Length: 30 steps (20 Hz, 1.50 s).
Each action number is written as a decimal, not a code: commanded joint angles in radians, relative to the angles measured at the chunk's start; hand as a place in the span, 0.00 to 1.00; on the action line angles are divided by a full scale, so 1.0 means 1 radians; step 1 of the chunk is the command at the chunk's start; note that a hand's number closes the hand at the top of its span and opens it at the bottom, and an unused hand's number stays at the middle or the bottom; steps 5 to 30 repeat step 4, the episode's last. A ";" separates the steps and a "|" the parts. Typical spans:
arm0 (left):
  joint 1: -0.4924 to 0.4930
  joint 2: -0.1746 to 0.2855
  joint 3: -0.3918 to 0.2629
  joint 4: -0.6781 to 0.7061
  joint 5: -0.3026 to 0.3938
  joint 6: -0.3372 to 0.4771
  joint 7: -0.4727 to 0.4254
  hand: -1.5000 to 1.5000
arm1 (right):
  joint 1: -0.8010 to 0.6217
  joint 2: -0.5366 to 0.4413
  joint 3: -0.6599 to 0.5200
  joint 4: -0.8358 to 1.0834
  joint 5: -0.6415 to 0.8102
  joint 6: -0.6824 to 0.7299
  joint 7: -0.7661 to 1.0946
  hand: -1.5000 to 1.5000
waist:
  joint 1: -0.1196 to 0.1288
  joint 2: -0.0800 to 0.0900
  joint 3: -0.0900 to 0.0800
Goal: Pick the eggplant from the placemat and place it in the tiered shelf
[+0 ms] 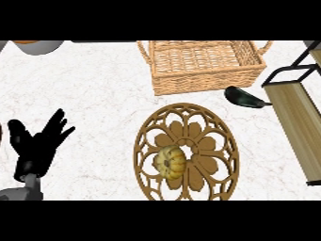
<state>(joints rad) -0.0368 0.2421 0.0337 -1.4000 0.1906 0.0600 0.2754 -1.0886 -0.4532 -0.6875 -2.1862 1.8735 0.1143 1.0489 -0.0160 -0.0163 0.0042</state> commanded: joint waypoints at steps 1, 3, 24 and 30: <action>0.045 -0.007 -0.022 -0.028 0.008 -0.016 0.049 0.50 | -0.024 -0.001 0.020 -0.194 -0.005 0.241 0.030 0.00 | 0.000 0.002 -0.005; 0.016 0.009 0.006 0.002 0.019 -0.027 0.044 0.50 | -0.009 0.004 0.040 -0.258 0.015 0.301 0.017 0.00 | 0.001 0.007 -0.006; 0.043 0.005 -0.001 -0.003 0.008 -0.021 0.029 0.50 | -0.033 -0.016 0.046 -0.319 0.022 0.406 -0.017 0.00 | -0.011 -0.001 -0.007; 0.043 0.005 -0.001 -0.003 0.008 -0.021 0.029 0.50 | -0.033 -0.016 0.046 -0.319 0.022 0.406 -0.017 0.00 | -0.011 -0.001 -0.007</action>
